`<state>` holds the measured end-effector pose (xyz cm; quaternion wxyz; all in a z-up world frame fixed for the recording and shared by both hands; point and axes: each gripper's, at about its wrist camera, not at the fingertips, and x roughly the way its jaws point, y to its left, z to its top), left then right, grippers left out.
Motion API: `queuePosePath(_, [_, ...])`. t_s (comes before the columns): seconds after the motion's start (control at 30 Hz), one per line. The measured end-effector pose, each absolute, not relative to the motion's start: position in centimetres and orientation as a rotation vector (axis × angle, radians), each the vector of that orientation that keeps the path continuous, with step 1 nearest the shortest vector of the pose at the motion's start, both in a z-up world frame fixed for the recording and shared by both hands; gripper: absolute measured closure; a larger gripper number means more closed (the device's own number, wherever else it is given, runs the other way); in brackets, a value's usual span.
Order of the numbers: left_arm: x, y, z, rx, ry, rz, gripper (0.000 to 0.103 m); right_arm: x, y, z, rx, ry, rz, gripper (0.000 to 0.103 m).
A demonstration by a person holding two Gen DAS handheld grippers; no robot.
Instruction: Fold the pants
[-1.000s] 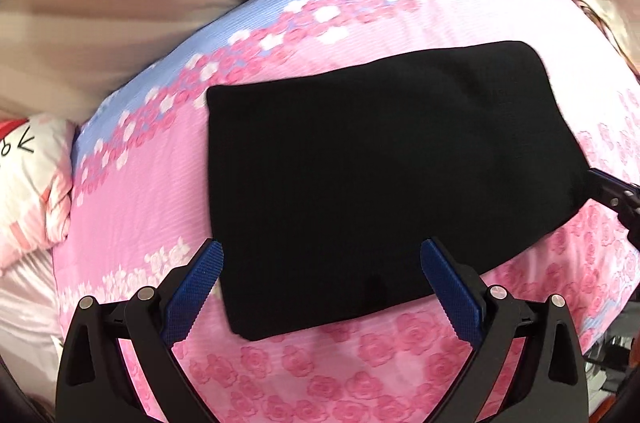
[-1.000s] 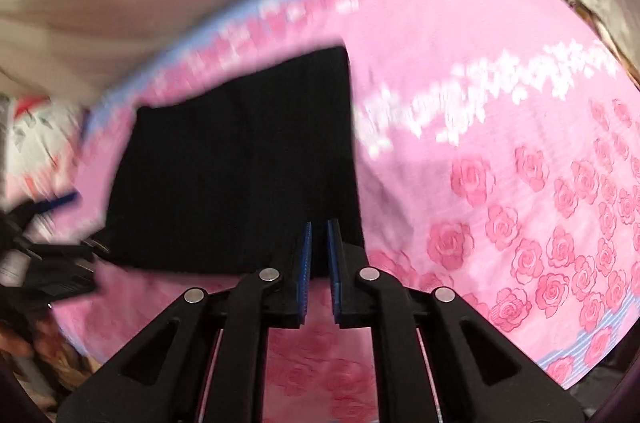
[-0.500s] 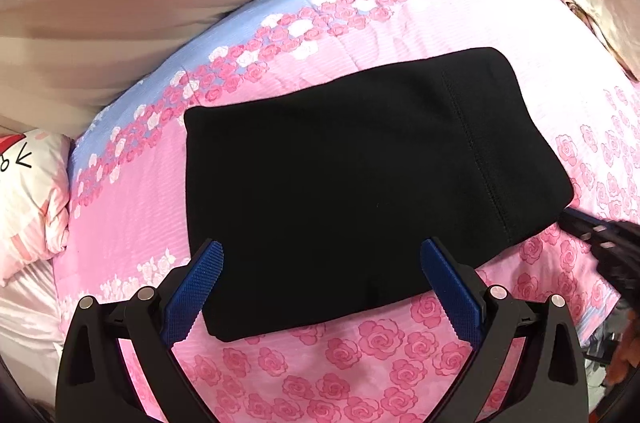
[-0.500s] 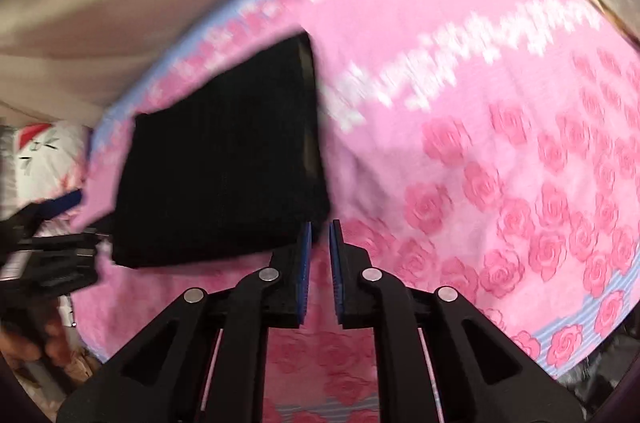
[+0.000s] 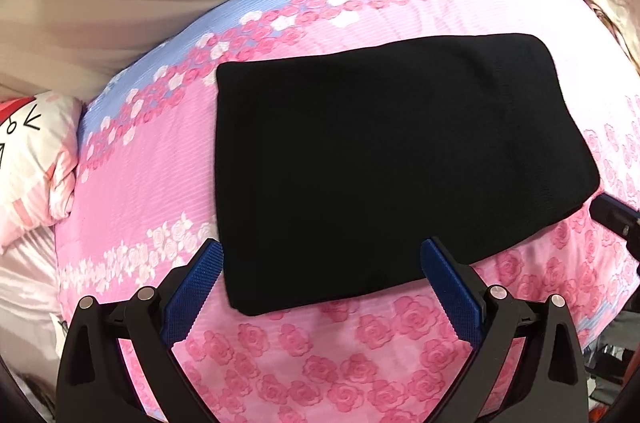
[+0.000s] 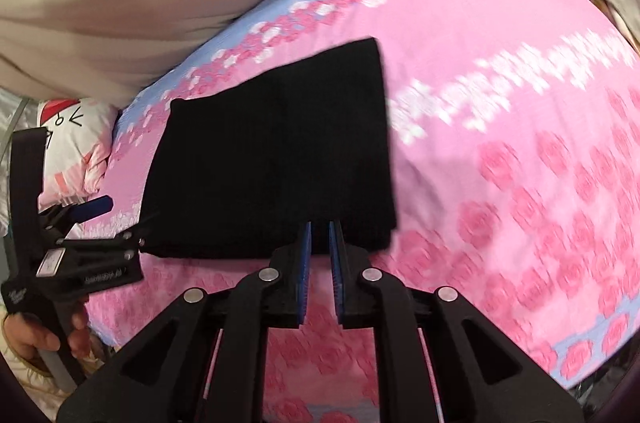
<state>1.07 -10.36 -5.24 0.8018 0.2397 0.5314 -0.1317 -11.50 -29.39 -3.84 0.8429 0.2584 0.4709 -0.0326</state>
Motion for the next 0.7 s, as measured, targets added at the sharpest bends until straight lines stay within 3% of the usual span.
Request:
queuePosePath(0.13, [1.2,-9.6,-4.8,0.505,1.128,-0.268,0.005,-9.9,-30.0,-7.9,0.547,1.113,-0.071,0.097])
queuePosePath(0.2, [1.4,-9.3,-4.5,0.502,1.122,-0.264,0.005,-10.0,-30.2,-6.0,0.576,1.081,-0.083,0.092])
queuePosePath(0.43, [1.7,-8.0,-3.7,0.479,1.107,-0.245,0.005,-2.5,-29.0,0.4,0.437,0.935,-0.001,0.092])
queuePosePath(0.7, [1.8,-6.9,-3.2,0.462,1.094,-0.229,0.005,4.7,-29.6,-6.7,0.396,1.106,-0.078,0.096])
